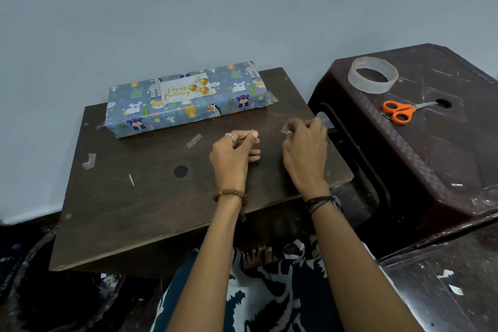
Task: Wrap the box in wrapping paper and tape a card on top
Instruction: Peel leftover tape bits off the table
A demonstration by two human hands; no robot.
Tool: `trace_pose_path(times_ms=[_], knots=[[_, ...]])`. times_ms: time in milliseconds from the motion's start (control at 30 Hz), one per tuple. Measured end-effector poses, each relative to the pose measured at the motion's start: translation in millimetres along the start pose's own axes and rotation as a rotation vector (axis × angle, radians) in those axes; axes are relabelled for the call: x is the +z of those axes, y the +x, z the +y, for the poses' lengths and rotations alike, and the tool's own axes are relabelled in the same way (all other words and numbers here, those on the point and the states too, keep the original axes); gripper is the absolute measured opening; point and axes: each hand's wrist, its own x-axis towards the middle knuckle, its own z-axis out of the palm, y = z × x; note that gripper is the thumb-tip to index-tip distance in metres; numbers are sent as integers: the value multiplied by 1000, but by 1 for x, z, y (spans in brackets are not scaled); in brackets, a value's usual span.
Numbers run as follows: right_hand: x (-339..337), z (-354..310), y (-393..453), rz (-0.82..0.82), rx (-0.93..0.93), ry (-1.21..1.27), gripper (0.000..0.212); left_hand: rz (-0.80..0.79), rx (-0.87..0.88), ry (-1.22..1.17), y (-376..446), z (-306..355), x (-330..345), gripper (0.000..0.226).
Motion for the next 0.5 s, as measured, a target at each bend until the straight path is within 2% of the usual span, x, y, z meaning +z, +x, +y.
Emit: trace_pose_path(times_ms=[100,333,500], knots=[[-1,3,6,-26,76,-48,30,-7,-33,-40,0,-1,-8,11],[-4,1,13,-62,85,-43,28,-6,-118,-134,3,3,-11,4],[-7,1,17,-110,138,41,22,-12,-147,-126,3,7,-8,6]])
